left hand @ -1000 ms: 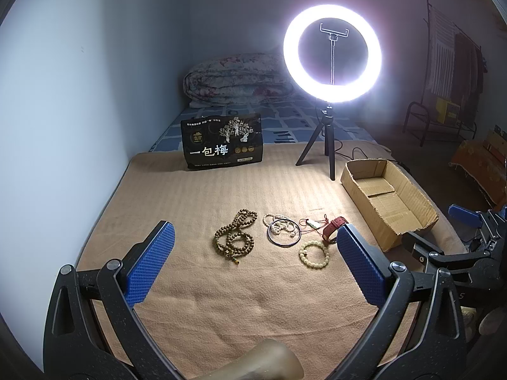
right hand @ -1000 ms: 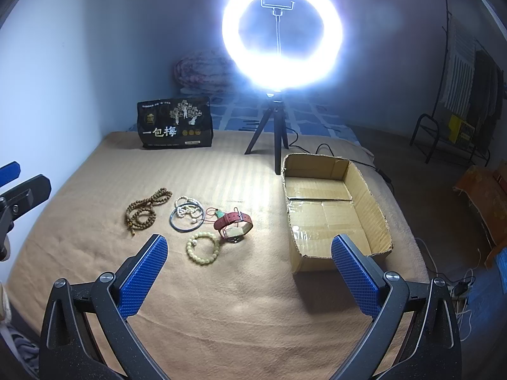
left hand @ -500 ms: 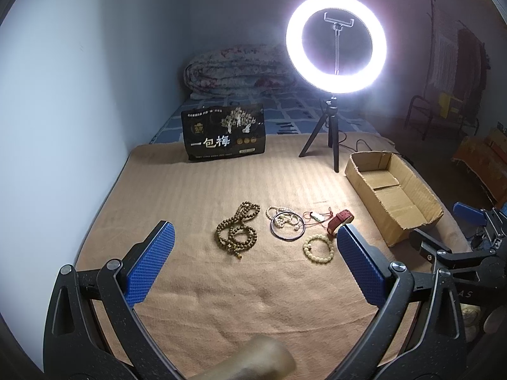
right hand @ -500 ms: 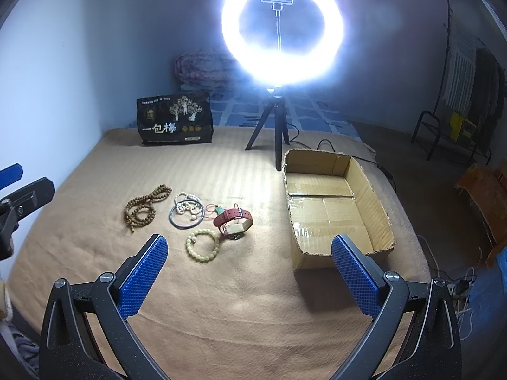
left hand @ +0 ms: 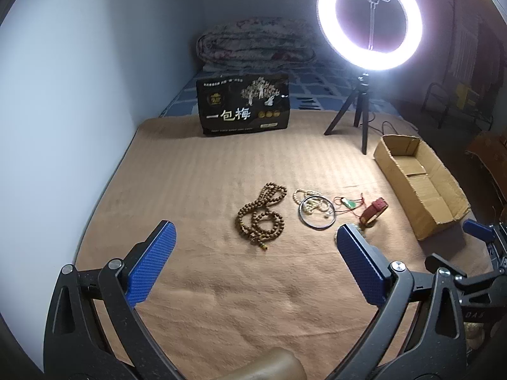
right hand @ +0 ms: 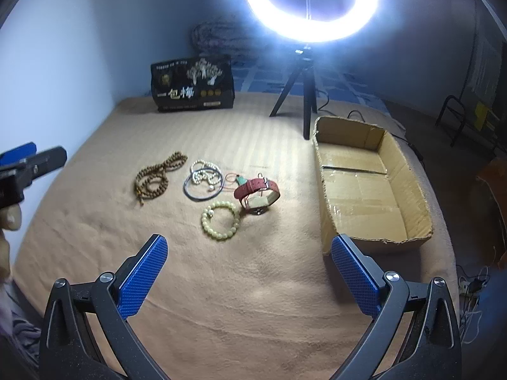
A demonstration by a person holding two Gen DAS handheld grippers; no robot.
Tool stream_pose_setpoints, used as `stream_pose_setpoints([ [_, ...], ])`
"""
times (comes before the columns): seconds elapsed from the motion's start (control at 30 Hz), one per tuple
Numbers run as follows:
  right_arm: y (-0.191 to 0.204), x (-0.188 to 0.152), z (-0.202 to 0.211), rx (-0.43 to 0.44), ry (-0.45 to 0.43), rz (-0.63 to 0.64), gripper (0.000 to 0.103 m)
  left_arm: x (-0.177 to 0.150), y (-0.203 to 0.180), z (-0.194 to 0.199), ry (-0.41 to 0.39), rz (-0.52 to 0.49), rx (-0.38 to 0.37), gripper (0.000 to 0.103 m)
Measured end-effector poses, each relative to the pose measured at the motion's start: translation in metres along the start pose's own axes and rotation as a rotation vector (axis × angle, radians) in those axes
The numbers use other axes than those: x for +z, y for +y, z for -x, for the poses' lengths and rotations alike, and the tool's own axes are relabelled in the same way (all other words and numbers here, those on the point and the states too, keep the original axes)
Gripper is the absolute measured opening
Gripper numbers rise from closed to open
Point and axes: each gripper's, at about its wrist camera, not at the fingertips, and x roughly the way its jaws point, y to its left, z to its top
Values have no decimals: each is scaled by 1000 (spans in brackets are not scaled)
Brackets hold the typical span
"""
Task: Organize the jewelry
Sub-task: 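Grasp the brown bead mala with the left tool while the right tool grasps the jade bracelet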
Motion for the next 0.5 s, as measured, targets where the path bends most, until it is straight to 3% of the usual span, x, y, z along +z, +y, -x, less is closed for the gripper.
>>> stream_pose_setpoints([
  [0.2, 4, 2, -21, 33, 48, 45, 103, 5, 9, -33, 86, 6, -32, 85],
  [0.37, -3, 8, -42, 79, 97, 28, 102, 13, 16, -64, 131, 19, -76, 80],
  [0.5, -12, 11, -66, 111, 167, 5, 85, 15, 21, -95, 206, 44, -134, 75],
])
